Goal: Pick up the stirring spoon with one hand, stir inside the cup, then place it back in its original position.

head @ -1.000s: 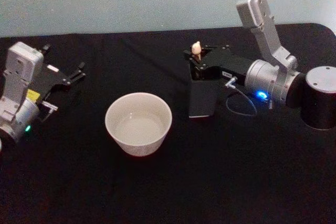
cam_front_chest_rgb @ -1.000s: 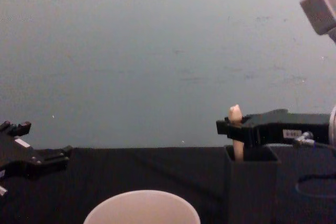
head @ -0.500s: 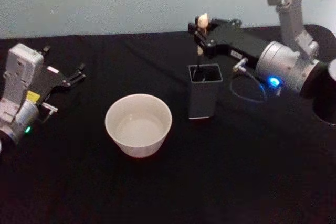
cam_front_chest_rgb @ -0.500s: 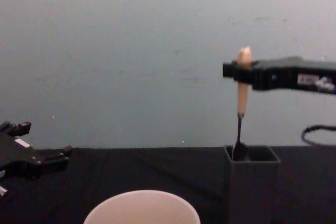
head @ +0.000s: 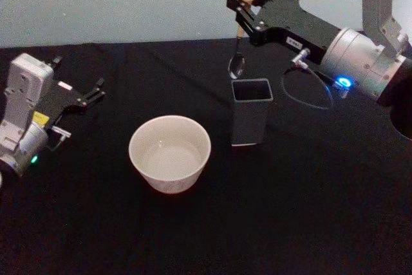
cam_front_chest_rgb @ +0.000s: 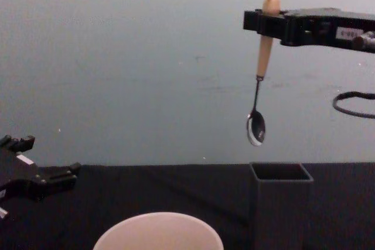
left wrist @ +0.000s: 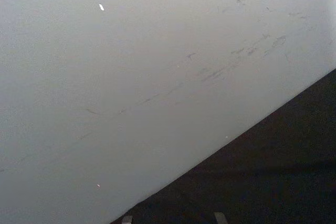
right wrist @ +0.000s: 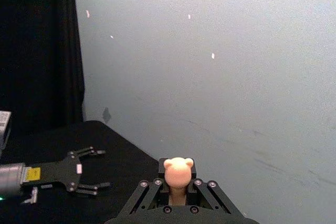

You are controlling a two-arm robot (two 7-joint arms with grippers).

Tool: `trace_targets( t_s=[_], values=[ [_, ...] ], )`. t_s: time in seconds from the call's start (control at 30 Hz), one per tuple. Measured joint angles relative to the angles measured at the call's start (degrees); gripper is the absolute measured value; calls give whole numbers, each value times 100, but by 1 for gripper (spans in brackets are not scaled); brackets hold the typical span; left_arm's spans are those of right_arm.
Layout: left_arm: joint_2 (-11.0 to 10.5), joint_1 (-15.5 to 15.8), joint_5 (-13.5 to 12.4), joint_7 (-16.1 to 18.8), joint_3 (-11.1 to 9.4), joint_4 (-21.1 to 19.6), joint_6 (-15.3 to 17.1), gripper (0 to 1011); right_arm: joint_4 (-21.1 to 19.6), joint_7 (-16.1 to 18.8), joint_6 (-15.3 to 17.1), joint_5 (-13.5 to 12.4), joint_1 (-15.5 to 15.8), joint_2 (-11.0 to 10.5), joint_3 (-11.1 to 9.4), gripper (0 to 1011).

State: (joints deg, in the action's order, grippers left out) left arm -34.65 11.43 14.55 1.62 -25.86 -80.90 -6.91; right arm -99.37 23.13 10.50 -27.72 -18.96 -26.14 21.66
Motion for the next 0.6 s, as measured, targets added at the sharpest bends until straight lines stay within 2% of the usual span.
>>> trace_targets(
  t_s=[0.6],
  values=[
    [0,0,0,0,0,0,0,1001,371,446,-275,96,-232,187,797,168]
  ],
)
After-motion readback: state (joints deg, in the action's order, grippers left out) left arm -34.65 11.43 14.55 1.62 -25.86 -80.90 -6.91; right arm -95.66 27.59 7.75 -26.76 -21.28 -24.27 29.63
